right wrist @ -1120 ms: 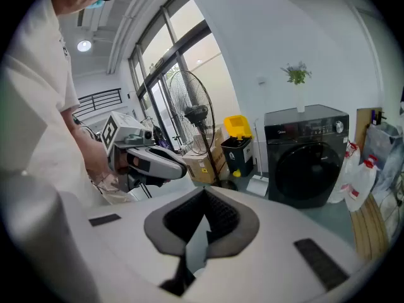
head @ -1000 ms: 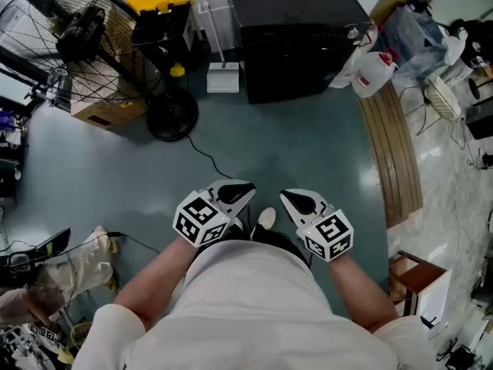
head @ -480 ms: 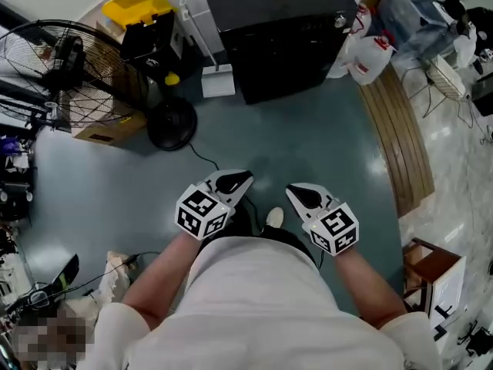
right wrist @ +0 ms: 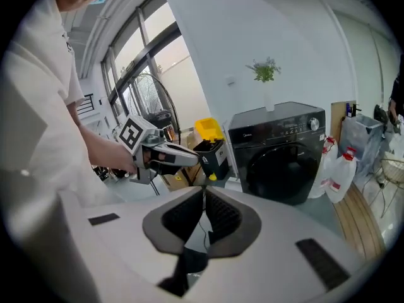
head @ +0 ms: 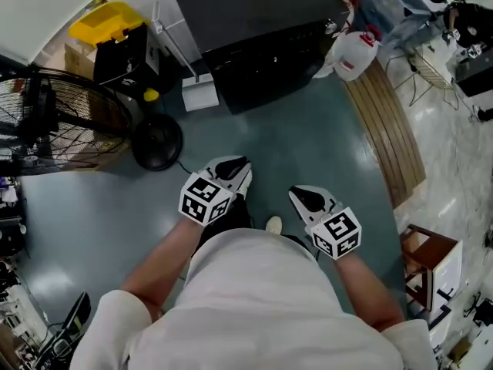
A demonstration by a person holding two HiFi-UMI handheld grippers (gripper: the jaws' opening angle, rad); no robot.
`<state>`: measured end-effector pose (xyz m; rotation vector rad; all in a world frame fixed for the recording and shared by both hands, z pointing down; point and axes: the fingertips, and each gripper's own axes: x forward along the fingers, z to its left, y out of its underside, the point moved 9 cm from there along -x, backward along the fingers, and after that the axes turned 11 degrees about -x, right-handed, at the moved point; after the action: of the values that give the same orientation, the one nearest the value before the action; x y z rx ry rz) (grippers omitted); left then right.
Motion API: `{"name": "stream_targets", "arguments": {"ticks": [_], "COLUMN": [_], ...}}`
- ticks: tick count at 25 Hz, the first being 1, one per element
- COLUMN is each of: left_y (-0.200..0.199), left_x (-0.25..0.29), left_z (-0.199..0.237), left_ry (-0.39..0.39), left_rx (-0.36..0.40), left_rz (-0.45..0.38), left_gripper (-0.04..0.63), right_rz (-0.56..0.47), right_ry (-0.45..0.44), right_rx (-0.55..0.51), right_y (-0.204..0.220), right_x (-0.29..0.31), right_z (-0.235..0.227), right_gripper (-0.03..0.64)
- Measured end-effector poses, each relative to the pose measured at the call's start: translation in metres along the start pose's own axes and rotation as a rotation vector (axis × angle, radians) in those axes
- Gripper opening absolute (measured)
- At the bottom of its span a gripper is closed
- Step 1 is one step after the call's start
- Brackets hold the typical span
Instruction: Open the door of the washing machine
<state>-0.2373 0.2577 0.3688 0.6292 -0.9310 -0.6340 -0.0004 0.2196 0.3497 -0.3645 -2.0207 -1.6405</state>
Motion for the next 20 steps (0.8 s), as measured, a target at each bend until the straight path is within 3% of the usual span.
{"name": "stream_targets", "arguments": {"ticks": [6,9,20], "left_y": [-0.025,-0.032,-0.060], "left_x": [0.049,0.077,0.184], "left_z": [0.074,0.106,0.231], "left_ry": [-0.001,-0.016,-0.120], "left_rx": [0.028,0.048,0.107], "left_rz": [0.040,0.059,0.164], "left_gripper": [0.040,0.075,0.087], "right_rz": [0.031,0.062,0.114], "right_ry": [0.080,0.111,0.265], "right_rx": [0.055,0.076,0.268], "right_y": [-0.029,-0.034,-0.027], "right_x": [0.033,0.041,0.056], "right_z": [-0.023,-0.028,-0.050], "right_gripper": [0.026,0.026,0.028]}}
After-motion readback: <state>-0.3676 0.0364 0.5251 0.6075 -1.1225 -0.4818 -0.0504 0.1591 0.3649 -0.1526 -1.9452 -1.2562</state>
